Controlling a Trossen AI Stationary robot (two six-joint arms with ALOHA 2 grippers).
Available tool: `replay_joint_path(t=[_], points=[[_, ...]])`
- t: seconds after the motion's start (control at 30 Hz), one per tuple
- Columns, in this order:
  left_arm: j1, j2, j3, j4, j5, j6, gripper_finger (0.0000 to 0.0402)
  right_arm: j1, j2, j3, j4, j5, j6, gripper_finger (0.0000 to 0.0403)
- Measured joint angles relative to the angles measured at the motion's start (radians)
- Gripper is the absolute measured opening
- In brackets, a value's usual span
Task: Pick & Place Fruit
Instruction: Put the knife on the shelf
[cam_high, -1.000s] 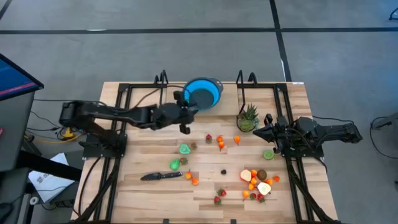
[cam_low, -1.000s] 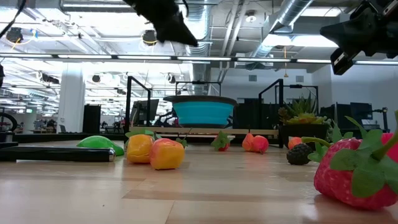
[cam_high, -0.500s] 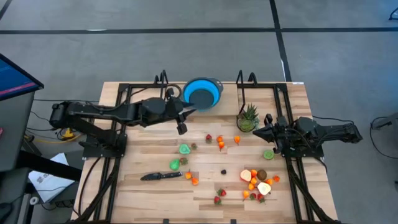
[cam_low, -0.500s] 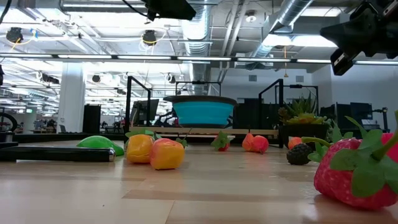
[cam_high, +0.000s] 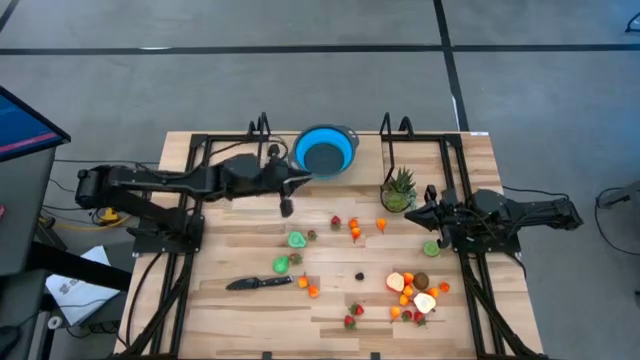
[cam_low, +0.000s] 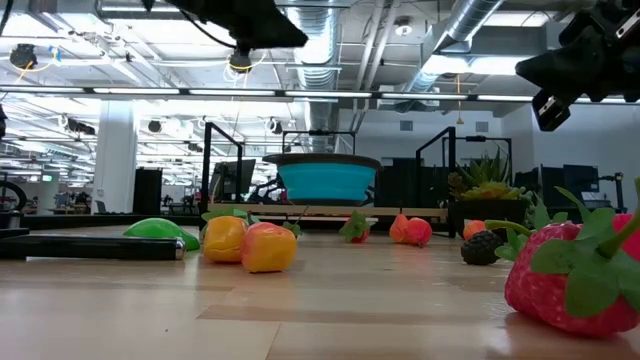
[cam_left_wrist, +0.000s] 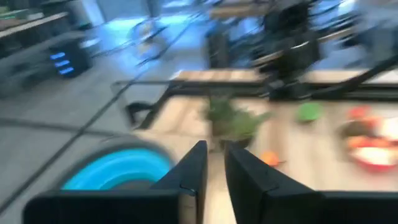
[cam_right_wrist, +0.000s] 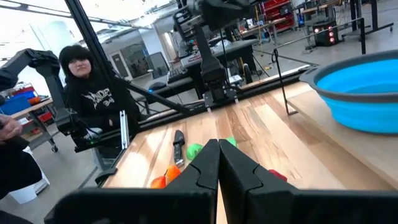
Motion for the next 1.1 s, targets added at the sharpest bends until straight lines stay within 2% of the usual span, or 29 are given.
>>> replay_joint_path(t=[0.07, 0.13, 0.57, 0.7, 0.83, 0.9, 1.1], points=[[-0.006, -0.032, -0.048, 0.074, 0.086, 0.003, 0.0019, 0.002, 0.0, 0.0, 0.003, 0.0, 0.0, 0.0], [-0.016, -0.082, -0.086, 0.116, 0.114, 0.005, 0.0005, 0.002, 0.0, 0.0, 0.007, 0.0, 0.0, 0.0], [-0.04, -0.402, -0.328, 0.129, 0.107, -0.087, 0.0002, 0.001, 0.0, 0.0, 0.005, 0.0, -0.07, 0.0], [-0.08, -0.448, -0.402, 0.14, 0.107, -0.198, 0.0002, 0.001, 0.0, 0.0, 0.006, 0.0, -0.07, 0.0], [-0.175, -0.453, -0.449, 0.164, 0.107, -0.284, 0.0001, 0.001, 0.0, 0.0, 0.007, 0.0, -0.079, 0.0], [-0.226, -0.45, -0.454, 0.17, 0.091, -0.289, 0.0001, 0.001, 0.0, 0.0, 0.007, 0.0, -0.08, 0.0], [-0.353, -0.443, -0.454, 0.185, -0.054, -0.287, 0.0001, 0.001, 0.0, 0.0, 0.008, 0.0, -0.079, 0.0]])
